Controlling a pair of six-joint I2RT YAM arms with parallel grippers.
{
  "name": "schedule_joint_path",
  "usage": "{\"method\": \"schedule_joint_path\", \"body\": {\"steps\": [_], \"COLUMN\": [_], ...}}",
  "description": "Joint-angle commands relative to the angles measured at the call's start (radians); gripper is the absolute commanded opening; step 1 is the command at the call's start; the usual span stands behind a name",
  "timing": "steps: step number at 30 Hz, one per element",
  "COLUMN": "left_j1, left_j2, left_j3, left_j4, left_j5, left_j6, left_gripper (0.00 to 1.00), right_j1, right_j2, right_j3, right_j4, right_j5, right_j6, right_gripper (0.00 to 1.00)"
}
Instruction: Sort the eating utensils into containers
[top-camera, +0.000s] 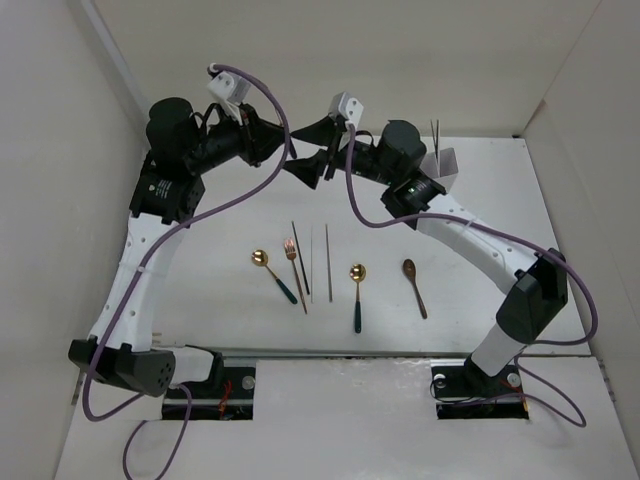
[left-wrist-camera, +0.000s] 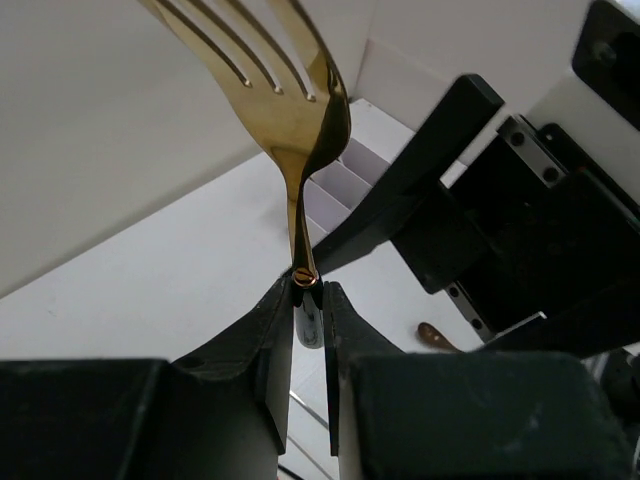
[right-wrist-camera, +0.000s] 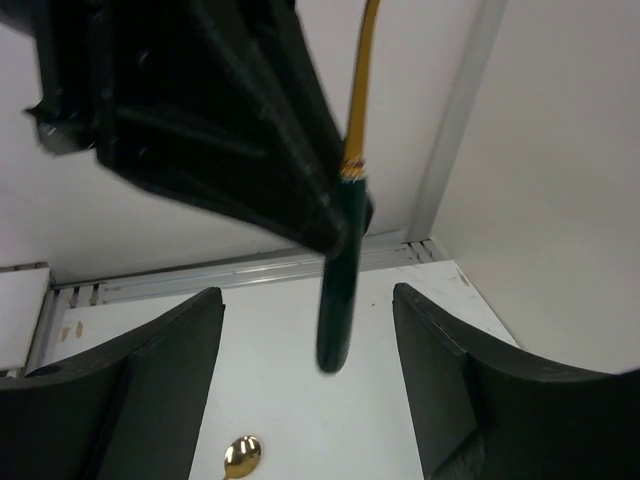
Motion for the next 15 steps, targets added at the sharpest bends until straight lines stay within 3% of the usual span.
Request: {"method": "schedule_joint_path", "body": {"steps": [1, 2, 9, 12, 14, 15], "left_j1": [-0.035, -0.036, -0.045, -0.045, -0.054, -0.054], "left_j2": [-0.063, -0.077, -0.077, -0.077, -0.077, -0.066], "left_j3": [-0.041, -0.050, -0.059, -0.059, -0.059, -0.059], "left_j4": [0.065, 0.065, 0.055, 0.064, 0.047, 0.036], "left_j5": [0.019, 0.010, 0.010, 0.010, 0.010, 0.010], "left_j6": [-0.012, -0.012, -0.003, -0.003, 0.008, 0.022], "left_gripper": [0.00, 0.00, 0.00, 0.00, 0.00, 0.06], "right_j1": [0.010, 0.010, 0.010, 0.010, 0.010, 0.010], "right_j2": [0.002, 0.002, 0.022, 0.022, 0.022, 0.022], "right_j3": [0.059, 0.059, 0.071, 0.071, 0.060, 0.050], "right_j4": [0.081, 0.081, 0.081, 0.081, 0.081, 0.081], "right_j5": [0.051, 0.052, 0.033, 0.024, 0.033, 0.033], "right_j6": [0.036, 0.036, 0.036, 0.036, 0.036, 0.036], "right_gripper": [0.73, 0.72, 0.31, 0.00, 0.00, 0.00]}}
